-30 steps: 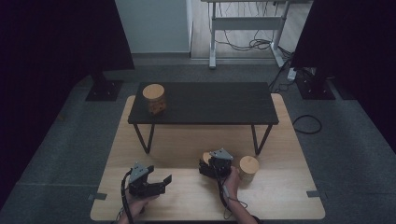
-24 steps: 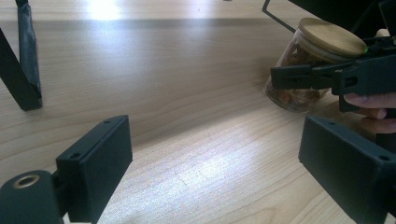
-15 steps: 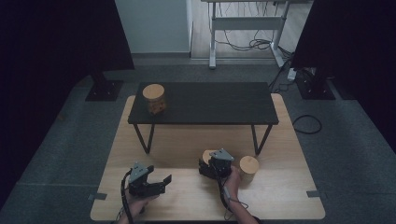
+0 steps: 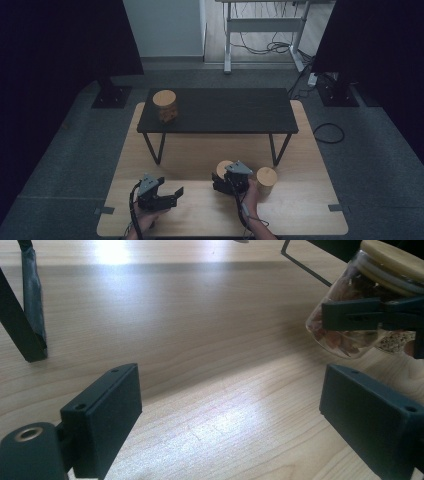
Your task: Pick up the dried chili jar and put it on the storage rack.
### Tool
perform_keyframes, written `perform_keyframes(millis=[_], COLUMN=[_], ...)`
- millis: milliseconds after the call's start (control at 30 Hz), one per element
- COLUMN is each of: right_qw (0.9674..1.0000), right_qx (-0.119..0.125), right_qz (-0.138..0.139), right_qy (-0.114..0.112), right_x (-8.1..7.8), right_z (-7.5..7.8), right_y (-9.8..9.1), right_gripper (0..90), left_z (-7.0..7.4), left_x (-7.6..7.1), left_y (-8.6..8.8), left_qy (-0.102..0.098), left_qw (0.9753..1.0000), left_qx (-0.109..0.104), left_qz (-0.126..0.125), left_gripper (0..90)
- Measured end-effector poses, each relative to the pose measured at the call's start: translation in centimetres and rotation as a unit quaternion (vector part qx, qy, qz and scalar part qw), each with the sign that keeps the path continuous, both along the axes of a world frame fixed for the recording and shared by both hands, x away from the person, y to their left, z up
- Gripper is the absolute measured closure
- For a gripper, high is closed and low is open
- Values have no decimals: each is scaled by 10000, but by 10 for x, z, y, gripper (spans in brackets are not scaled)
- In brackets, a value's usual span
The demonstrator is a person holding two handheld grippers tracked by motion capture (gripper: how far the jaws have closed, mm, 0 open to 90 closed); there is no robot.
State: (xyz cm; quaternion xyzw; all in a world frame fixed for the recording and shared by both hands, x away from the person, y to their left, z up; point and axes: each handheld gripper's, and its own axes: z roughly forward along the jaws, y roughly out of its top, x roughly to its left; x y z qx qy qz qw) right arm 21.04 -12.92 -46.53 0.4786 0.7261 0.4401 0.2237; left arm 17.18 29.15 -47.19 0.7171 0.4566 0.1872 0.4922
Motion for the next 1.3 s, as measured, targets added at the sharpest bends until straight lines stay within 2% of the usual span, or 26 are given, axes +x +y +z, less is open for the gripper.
perform_keyframes(millis=[267, 533, 1133, 1300], right_qw=[9998, 9996, 9986, 9974], right_qx=[54, 94, 39, 33], right_qz=[150, 176, 382, 543], right_qy=[-106, -201, -373, -476], right_x=[-11, -20, -26, -26], right_z=[7, 15, 24, 29], right_y=[-5, -10, -18, -23], right_gripper=[236, 236, 236, 237], left_z=[1, 2, 2, 2], left_x=[0, -1, -1, -2], left_y=[1, 1, 1, 2], left_qy=[-24, -44, -29, -34], left_qw=[10000, 10000, 10000, 9999], left_qx=[-21, -36, -9, -44], left_qz=[21, 18, 25, 150], left_gripper=[97, 97, 97, 97])
